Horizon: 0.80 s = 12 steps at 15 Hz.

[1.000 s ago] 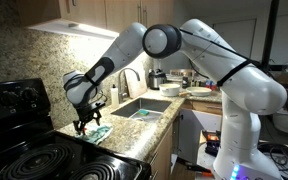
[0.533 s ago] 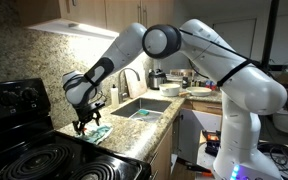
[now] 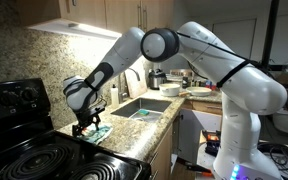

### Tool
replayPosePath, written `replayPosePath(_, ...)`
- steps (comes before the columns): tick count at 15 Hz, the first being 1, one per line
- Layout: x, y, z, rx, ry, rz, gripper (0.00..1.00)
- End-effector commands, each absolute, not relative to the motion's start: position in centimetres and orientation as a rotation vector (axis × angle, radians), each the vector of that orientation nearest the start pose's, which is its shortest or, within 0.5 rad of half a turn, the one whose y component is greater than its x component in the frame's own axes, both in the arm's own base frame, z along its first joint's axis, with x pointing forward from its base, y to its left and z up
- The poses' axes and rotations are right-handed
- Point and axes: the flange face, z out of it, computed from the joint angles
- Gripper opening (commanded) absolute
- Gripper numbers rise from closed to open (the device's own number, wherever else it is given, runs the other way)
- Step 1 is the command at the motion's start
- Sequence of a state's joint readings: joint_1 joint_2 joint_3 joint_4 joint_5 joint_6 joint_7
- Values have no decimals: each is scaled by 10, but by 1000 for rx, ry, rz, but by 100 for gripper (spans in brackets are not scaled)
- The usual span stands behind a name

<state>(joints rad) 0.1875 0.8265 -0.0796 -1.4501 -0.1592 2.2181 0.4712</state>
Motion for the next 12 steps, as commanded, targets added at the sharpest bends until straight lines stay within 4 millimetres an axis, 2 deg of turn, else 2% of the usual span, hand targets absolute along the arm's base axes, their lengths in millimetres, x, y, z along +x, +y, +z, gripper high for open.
replayPosePath(1,713,82,184,-3307,359,-45,67)
replayPosePath(6,714,75,193,-3315,371,-80,35)
replayPosePath(10,714,74,186,-3306,358,-54,9)
replayPosePath(12,713,76,183,-3294,346,-37,6)
